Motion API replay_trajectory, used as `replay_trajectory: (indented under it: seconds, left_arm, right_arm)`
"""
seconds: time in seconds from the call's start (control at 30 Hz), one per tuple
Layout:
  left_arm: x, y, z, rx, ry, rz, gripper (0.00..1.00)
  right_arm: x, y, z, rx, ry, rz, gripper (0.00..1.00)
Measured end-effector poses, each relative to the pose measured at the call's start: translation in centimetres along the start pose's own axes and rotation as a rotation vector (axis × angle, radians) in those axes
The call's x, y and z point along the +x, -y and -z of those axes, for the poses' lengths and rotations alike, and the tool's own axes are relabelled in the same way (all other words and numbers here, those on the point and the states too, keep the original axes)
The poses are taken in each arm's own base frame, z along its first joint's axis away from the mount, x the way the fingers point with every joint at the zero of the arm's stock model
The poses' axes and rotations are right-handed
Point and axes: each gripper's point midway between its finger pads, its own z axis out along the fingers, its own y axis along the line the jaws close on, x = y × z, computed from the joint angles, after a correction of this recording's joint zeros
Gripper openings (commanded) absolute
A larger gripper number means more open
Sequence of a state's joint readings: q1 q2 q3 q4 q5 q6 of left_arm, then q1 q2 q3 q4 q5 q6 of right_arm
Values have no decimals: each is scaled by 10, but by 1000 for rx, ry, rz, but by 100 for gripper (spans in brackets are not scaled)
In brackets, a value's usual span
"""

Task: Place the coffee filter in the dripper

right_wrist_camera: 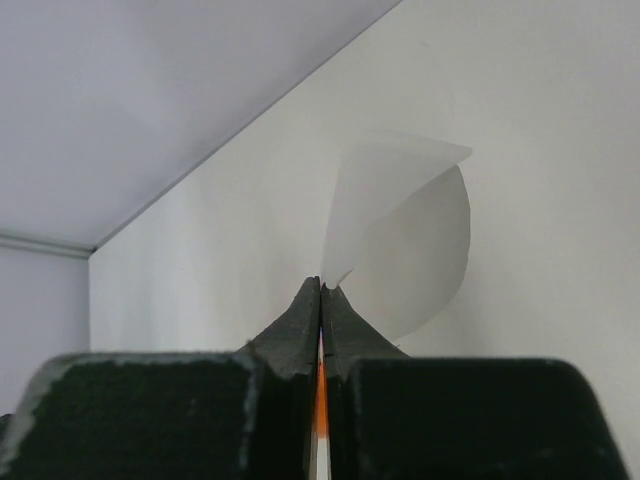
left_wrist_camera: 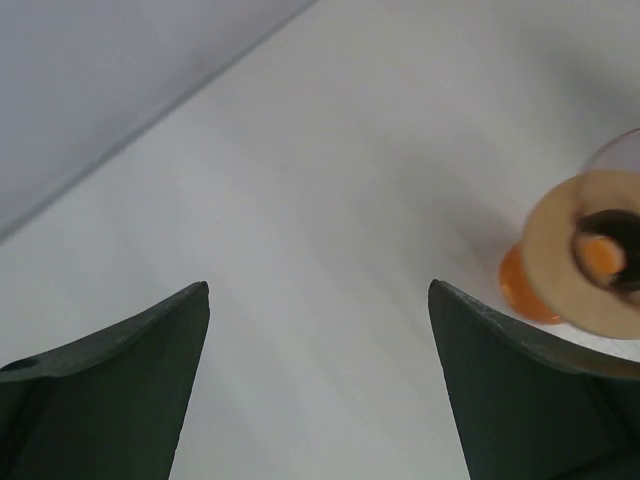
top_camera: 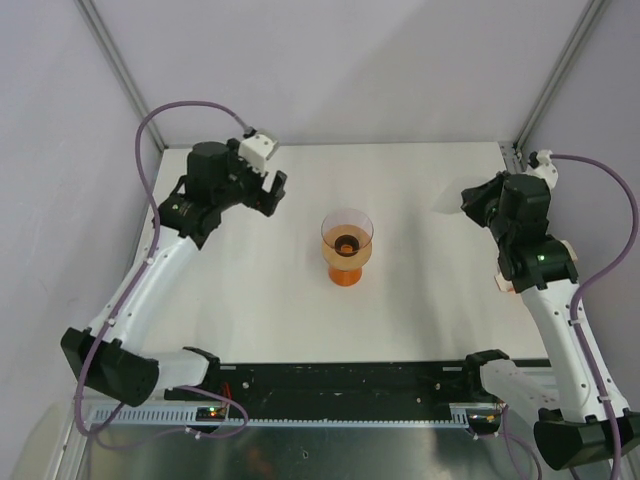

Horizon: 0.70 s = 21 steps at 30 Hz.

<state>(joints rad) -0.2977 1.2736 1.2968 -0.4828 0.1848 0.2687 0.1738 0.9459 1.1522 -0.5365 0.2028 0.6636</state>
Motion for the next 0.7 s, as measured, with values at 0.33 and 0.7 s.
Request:
replay_trajectory:
  seconds: [0.33,0.7]
  left_arm:
    - [-101,118,27,211,225,-236,89]
    - [-128,250,29,396,302,-549,78]
  right_arm:
    - [21,-40,15,-127,-72,-95,0]
    - [31,-77,36,-237,-111,-205,0]
